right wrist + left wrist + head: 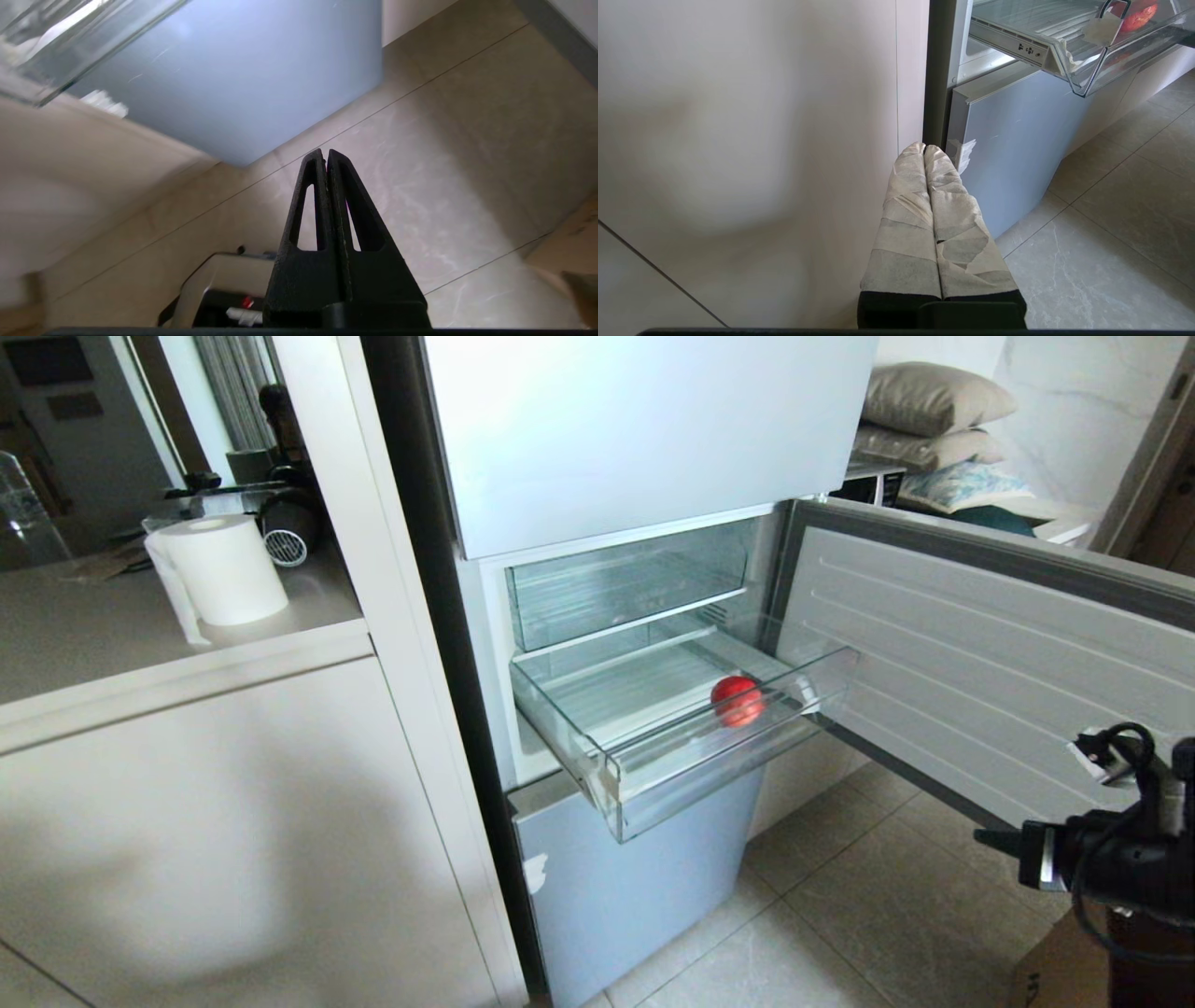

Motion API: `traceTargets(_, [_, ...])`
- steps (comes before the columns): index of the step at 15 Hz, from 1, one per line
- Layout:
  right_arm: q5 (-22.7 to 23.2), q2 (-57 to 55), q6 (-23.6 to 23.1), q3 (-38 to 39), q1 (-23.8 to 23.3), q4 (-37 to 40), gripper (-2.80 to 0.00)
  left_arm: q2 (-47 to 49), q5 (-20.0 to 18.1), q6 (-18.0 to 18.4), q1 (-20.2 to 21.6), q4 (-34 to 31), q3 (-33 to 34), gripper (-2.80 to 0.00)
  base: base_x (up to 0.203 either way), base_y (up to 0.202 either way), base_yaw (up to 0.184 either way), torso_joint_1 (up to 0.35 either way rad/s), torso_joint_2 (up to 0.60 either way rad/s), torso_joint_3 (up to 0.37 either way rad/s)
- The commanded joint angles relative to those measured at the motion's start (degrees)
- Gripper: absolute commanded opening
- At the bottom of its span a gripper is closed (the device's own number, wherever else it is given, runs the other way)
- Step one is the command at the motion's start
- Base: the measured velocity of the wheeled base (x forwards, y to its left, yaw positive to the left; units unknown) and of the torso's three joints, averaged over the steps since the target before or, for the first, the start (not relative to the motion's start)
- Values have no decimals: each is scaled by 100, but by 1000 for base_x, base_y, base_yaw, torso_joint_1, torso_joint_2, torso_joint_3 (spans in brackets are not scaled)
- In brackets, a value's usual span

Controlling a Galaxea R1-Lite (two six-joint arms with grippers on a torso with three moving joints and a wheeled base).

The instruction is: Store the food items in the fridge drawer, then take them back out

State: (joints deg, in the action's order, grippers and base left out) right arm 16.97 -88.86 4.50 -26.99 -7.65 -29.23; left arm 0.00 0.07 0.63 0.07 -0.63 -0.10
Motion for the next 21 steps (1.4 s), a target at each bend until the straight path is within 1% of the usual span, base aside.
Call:
traceTargets(1, [-643, 89, 144, -249, 505, -32, -280, 9, 1, -2, 1, 2, 1, -280, 0, 0, 0, 0, 0, 0])
traceTargets(4, [-1165, 268, 135, -637, 664, 90, -280, 9, 1, -2, 1, -7, 1, -280, 0, 0, 0, 0, 0, 0])
traceTargets(5, [-1251, 278, 128, -768, 680, 199, -280, 9, 1, 7, 1, 2, 1, -280, 0, 0, 0, 0, 0, 0])
traceTargets(8, [-1266, 307, 115, -1045, 774, 633, -280, 9, 1, -2, 1, 2, 1, -280, 32, 0, 0, -4, -1, 2])
traceTargets(9, [-1266, 308, 123, -1105, 803, 739, -280, 9, 1, -2, 1, 2, 1, -280, 175, 0, -3, -7, -6, 10])
traceTargets(11, [-1266, 372, 131, -1312, 861, 1199, -280, 9, 1, 6, 1, 1, 1, -280, 198, 0, -2, 13, 6, -2])
traceTargets(15, [-1259, 425, 114, -1886, 1206, 1841, -280, 9, 1, 1, 1, -7, 1, -280, 197, 0, -1, 1, 4, 3])
traceTargets(16, [-1258, 423, 113, -2144, 1307, 2099, -280, 9, 1, 0, 1, 2, 1, -280, 161, 0, 0, 4, 8, 0])
traceTargets(19, [-1241, 283, 118, -3281, 1665, 3449, -280, 9, 1, 7, 1, 2, 1, -280, 32, 0, -1, 2, 3, 1])
traceTargets(20, [-1229, 96, 123, -3629, 1790, 3766, -280, 9, 1, -2, 1, 2, 1, -280, 0, 0, 0, 0, 0, 0])
traceTargets(21, [-1220, -136, 127, -3822, 1923, 3918, -280, 9, 1, -2, 1, 0, 1, -280, 0, 0, 0, 0, 0, 0])
